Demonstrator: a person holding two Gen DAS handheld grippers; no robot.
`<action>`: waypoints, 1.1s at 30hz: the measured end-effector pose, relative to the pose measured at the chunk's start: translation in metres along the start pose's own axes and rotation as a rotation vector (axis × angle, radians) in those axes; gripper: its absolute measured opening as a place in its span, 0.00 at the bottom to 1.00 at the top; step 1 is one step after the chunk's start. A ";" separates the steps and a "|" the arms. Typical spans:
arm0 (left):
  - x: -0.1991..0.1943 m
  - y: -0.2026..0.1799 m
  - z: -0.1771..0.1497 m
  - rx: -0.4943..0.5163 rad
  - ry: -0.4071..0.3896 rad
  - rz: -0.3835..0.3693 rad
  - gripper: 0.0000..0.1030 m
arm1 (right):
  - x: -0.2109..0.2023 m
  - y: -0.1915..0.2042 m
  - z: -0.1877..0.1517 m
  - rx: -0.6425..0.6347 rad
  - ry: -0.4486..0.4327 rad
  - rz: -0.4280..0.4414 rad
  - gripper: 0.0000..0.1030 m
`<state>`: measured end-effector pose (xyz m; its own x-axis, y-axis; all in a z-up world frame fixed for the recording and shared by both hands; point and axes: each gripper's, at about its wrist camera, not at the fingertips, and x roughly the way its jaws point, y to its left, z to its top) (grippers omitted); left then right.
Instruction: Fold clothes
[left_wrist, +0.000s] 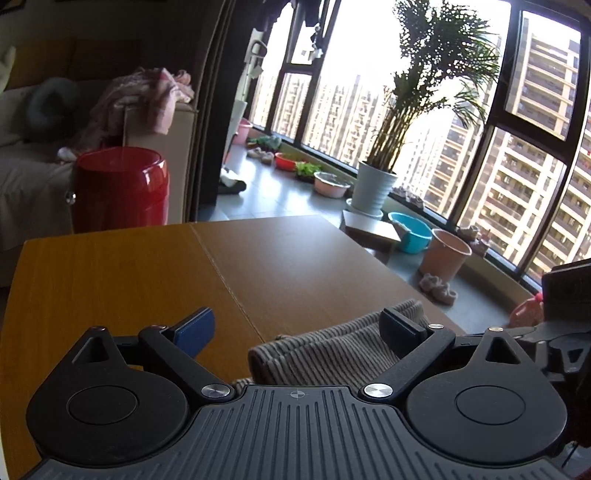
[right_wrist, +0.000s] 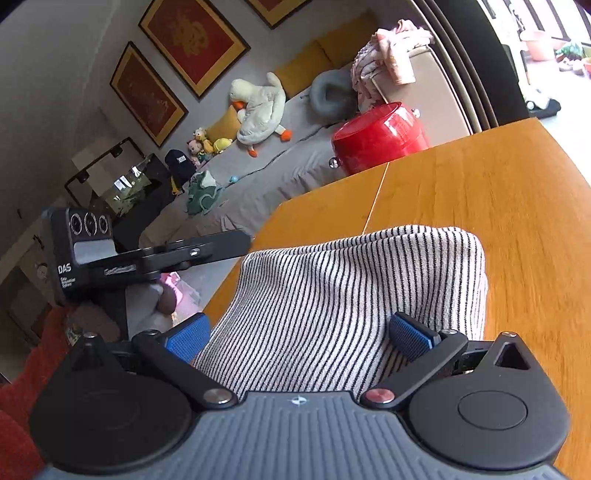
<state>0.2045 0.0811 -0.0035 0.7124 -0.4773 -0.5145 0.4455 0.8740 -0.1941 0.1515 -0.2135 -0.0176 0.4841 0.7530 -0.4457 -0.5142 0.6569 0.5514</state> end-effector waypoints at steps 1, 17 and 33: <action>0.009 -0.005 0.004 0.039 0.010 0.017 0.84 | -0.007 0.005 0.000 -0.018 0.004 -0.011 1.00; 0.037 0.006 -0.020 0.033 0.123 0.028 0.74 | -0.020 -0.047 -0.025 0.433 0.198 0.175 1.00; -0.009 -0.014 -0.084 -0.222 0.184 -0.273 0.85 | 0.011 -0.060 0.031 0.200 0.124 -0.096 1.00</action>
<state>0.1461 0.0804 -0.0664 0.4660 -0.6886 -0.5557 0.4631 0.7249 -0.5100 0.2092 -0.2454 -0.0339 0.4272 0.6948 -0.5785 -0.3141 0.7141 0.6257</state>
